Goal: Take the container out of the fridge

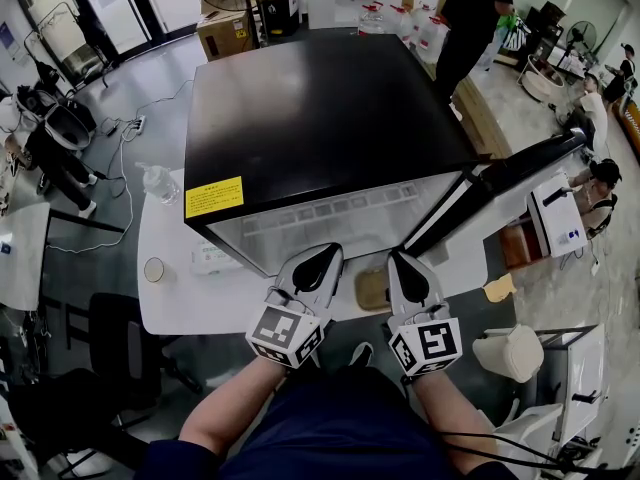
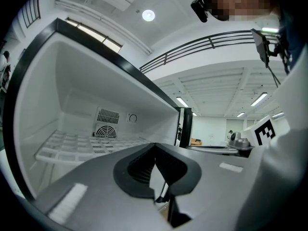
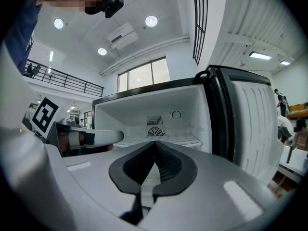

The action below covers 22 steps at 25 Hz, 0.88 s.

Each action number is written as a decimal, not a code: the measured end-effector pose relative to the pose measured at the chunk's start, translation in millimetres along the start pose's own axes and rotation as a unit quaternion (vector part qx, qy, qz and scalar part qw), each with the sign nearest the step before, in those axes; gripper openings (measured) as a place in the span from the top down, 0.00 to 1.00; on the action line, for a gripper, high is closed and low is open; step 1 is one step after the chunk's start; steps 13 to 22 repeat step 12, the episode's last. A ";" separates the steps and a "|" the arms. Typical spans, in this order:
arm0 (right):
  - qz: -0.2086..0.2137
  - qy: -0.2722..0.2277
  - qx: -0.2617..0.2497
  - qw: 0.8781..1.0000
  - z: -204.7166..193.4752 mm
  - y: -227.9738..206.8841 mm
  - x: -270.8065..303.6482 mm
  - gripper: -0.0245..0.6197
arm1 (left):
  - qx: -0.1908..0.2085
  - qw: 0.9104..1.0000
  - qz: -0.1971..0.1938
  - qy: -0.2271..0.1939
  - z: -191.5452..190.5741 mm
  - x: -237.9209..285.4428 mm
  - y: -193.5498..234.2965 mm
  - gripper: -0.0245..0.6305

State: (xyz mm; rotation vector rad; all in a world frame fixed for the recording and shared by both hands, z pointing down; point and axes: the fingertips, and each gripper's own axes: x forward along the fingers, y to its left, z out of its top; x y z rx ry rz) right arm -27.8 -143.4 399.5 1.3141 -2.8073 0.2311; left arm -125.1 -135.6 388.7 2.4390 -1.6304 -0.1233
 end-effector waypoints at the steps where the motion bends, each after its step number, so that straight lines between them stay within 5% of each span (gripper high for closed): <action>1: 0.001 0.001 -0.001 1.000 0.0 0.0 -0.1 0.95 | 0.000 1.000 0.000 0.000 -0.4 0.2 -0.1 0.96; 22: 0.007 0.012 -0.010 1.000 2.9 -3.0 -3.6 0.95 | 0.001 1.000 0.001 0.003 -2.4 5.3 -5.4 0.96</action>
